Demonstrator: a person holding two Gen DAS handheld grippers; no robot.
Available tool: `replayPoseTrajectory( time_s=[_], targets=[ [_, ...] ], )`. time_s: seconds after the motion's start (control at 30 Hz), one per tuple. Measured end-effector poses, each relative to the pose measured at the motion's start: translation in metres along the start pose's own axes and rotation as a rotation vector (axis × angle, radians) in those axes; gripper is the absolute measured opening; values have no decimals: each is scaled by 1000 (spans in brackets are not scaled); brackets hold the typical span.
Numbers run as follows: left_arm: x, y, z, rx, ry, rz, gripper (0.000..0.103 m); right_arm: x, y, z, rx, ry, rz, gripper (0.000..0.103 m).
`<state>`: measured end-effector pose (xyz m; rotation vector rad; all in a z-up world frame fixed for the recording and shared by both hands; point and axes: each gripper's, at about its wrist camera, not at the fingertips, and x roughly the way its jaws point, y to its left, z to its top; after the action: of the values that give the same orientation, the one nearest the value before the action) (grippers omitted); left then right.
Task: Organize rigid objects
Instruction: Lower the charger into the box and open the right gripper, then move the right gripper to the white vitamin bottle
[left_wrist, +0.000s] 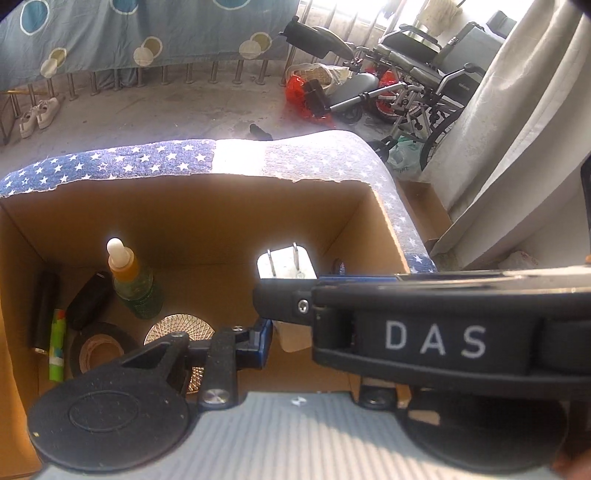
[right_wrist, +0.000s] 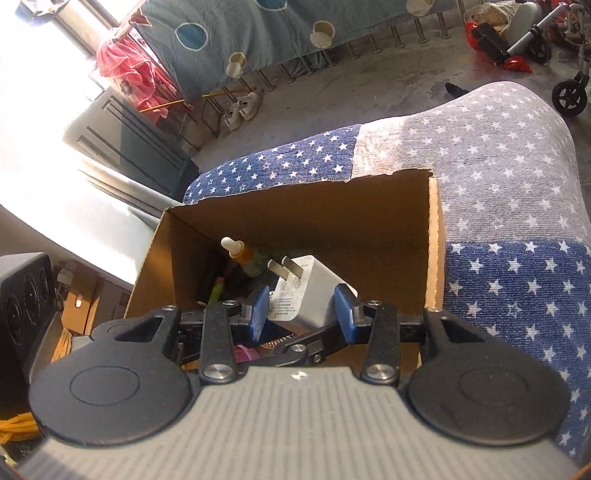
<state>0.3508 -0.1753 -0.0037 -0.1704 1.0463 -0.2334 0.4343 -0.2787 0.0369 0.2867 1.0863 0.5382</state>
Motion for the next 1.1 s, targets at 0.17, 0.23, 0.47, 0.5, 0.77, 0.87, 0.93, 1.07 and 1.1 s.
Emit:
replayPoseTrajectory(
  time_s=[0.17,0.23,0.47,0.5,0.77,0.87,0.93,1.07,1.1],
  targets=[
    [15,5,6,-30,11,-16,31,9,3,3,-86,9,-54,39],
    [19,5,6,-37,16,-12,33,11,5,3,-115,9,-65,38],
    [26,3,3,-44,22,-20,42,9,6,-3,-152,-2,-72,36],
    [25,3,3,-47,25,-24,43,7,6,-4,-150,-1,-71,36],
    [-8,-3,-5,-45,-4,-54,52,-25,7,-16,-88,-44,-10,37],
    [-35,-8,-14,-28,-32,-63,57,-55,12,-28,-59,-91,27,37],
    [-56,-11,-24,-8,-51,-68,60,-78,15,-42,-38,-134,55,38],
    [-100,-14,-56,39,-93,-122,64,-127,21,-88,24,-244,146,41],
    [-110,-15,-66,57,-101,-139,66,-136,23,-102,42,-269,169,41]
  ],
)
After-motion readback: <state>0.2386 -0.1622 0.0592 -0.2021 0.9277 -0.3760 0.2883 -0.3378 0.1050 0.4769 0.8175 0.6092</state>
